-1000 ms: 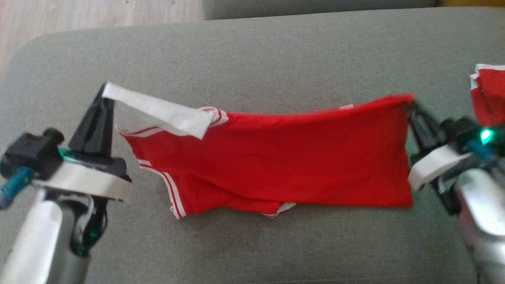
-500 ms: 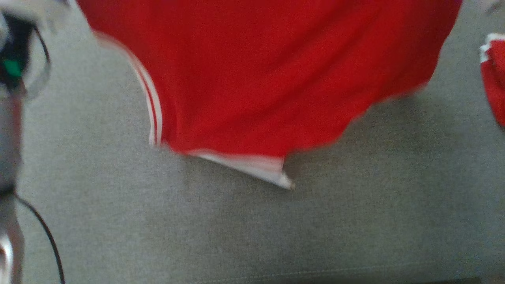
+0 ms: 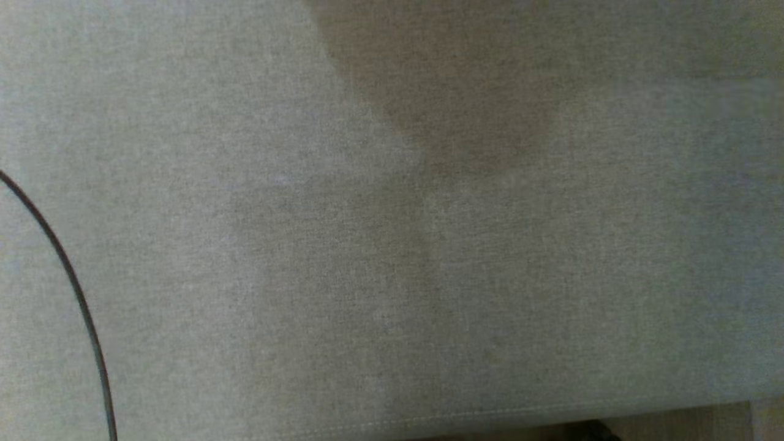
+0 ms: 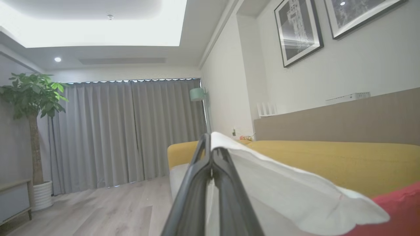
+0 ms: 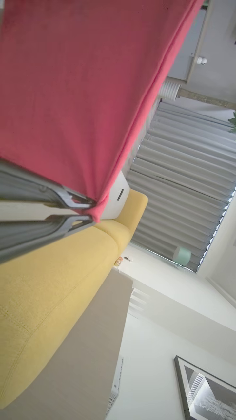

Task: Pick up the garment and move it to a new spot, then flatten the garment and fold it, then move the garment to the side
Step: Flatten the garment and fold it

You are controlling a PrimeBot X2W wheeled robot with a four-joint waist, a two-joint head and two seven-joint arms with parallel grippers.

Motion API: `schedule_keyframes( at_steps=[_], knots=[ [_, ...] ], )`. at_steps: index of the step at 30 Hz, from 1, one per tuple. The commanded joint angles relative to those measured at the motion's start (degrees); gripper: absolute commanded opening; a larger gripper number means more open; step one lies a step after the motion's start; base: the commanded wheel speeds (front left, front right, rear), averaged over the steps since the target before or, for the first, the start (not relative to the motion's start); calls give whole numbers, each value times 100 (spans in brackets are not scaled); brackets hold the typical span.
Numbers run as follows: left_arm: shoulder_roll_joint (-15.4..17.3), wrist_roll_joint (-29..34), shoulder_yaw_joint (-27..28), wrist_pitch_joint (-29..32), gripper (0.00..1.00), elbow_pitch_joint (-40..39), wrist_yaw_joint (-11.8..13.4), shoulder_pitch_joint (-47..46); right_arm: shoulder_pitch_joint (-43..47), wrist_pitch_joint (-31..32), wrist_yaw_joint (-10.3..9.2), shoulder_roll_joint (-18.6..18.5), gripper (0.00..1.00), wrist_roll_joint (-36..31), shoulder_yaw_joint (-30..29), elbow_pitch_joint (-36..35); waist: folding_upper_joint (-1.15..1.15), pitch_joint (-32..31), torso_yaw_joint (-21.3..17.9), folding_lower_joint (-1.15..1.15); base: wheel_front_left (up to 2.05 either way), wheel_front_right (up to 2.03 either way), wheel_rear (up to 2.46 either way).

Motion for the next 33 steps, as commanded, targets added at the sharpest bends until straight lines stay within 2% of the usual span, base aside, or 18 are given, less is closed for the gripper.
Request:
schedule_keyframes(
  at_steps=[1,4,7,14,20,25,28,33],
  knots=[
    [241,30,43,-43,0,-74,-32,-153,-82,-105,37,-2,0,-24,10,-28,0,108,40,-1,0,0,0],
    [187,-90,-70,-87,0,-30,-33,110,73,-320,37,46,0,45,86,318,0,185,105,-1,0,0,0],
    [229,-219,-131,-91,0,-352,-33,693,369,-499,37,64,0,140,113,631,0,221,177,-1,0,0,0],
    [367,-388,122,-93,0,-1517,-33,3001,1612,-769,37,199,0,512,43,961,0,-125,299,-1,0,0,0],
    [346,-427,751,-93,0,-2505,-24,5651,3153,-806,37,299,0,632,-63,446,0,-764,180,-1,0,0,0],
    [-18,-484,1284,-94,0,-3022,-2,7545,4580,-808,37,389,0,497,-571,-204,0,-1292,115,-1,0,0,0],
    [-254,-521,1478,-94,0,-3149,-10,8267,5344,-808,37,445,0,289,-889,-603,0,-1575,69,-1,0,0,0],
    [-511,-409,1608,-94,0,-3343,-18,8935,6234,-808,37,564,0,-14,-1279,-1020,0,-1940,49,-1,0,0,0]
  ],
)
